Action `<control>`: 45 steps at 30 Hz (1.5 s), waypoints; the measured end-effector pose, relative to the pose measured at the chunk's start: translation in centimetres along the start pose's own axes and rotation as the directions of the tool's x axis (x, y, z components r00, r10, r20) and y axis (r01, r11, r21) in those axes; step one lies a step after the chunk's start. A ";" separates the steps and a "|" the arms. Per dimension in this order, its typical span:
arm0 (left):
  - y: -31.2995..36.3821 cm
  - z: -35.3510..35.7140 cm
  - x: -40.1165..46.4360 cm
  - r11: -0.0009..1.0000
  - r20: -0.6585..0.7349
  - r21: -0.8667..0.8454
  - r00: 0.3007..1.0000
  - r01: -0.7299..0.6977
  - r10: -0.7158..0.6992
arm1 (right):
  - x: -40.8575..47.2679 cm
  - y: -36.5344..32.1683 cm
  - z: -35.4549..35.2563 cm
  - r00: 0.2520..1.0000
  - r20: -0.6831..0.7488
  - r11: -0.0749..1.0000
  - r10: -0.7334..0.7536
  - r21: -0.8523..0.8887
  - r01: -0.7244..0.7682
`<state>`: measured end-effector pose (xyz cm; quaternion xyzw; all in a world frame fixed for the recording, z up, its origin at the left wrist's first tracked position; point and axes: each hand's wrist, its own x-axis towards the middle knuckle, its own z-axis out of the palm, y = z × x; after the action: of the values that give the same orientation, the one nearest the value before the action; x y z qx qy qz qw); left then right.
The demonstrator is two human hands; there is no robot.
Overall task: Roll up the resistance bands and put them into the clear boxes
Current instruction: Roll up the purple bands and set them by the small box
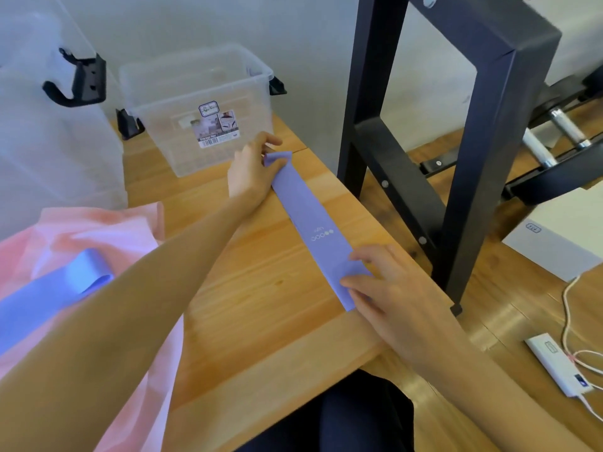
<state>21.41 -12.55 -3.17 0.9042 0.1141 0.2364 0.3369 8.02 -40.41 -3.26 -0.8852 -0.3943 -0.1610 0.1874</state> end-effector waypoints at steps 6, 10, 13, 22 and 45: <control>-0.8 0.0 0.3 0.931 0.006 0.270 0.967 -0.247 0.255 | -0.6 -0.3 0.6 0.999 0.035 0.996 -0.006 0.088 0.003; -0.9 0.2 -0.1 0.869 0.100 0.393 0.953 -0.301 0.285 | -1.6 -0.5 0.5 0.999 0.037 0.994 0.002 0.109 -0.006; -0.9 0.2 -0.8 0.912 0.158 0.319 0.963 -0.258 0.217 | -2.3 -0.6 0.7 1.000 0.020 0.996 0.015 0.087 -0.017; 0.8 -3.7 -4.0 0.953 0.322 0.230 0.940 -0.195 0.115 | -2.3 -0.4 -0.4 0.998 -0.012 0.993 0.065 0.104 -0.063; -14.4 -33.8 -25.0 0.914 -0.058 0.298 0.961 0.276 -0.272 | 10.7 -20.0 6.6 0.983 0.111 0.867 -0.146 0.493 0.073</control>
<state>-17.90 7.82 0.90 0.9183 0.2770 0.1734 0.2232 0.58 -18.23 -0.38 -0.7950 -0.4843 -0.0025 0.3654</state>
